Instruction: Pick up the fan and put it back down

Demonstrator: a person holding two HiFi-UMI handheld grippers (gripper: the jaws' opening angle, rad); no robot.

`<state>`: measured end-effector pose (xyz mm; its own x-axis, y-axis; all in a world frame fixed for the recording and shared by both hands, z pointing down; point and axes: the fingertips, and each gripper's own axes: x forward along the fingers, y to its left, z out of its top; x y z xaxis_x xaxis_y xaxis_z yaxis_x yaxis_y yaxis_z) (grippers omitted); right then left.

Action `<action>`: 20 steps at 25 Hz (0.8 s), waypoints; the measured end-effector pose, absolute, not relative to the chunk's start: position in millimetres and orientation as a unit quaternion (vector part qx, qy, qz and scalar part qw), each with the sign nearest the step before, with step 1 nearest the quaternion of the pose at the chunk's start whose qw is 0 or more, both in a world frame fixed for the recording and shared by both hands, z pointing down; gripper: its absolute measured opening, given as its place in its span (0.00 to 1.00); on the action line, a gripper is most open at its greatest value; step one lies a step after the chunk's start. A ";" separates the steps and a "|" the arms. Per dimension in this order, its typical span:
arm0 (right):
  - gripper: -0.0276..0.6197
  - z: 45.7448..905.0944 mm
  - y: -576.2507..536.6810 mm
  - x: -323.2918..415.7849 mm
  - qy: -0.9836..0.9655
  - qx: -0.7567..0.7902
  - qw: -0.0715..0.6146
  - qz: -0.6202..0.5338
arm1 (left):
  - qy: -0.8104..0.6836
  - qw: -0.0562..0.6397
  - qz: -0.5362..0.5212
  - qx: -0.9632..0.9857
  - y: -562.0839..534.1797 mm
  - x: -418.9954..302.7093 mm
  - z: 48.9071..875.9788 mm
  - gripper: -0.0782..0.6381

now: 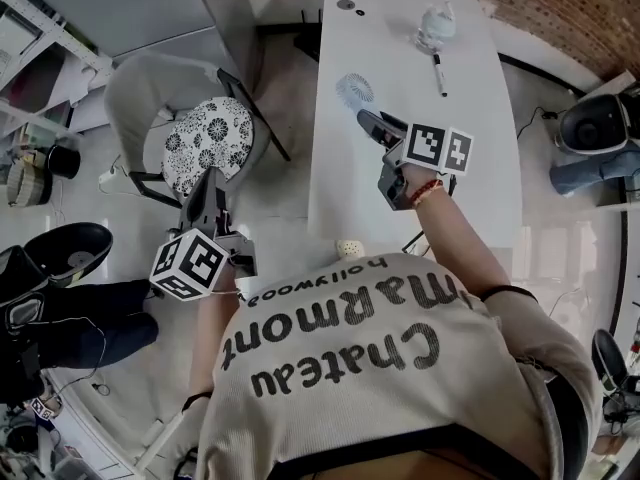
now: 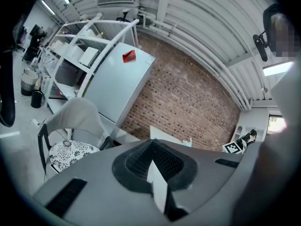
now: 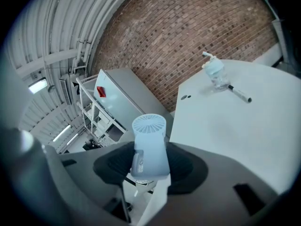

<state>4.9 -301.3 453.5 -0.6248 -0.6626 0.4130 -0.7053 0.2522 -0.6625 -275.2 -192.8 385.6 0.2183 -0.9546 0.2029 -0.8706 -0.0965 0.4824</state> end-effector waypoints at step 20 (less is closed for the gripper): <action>0.37 522.2 -321.1 -3.5 -0.783 0.424 0.096 0.445 | -0.645 0.274 -0.059 0.711 -193.0 -291.0 406.7 0.11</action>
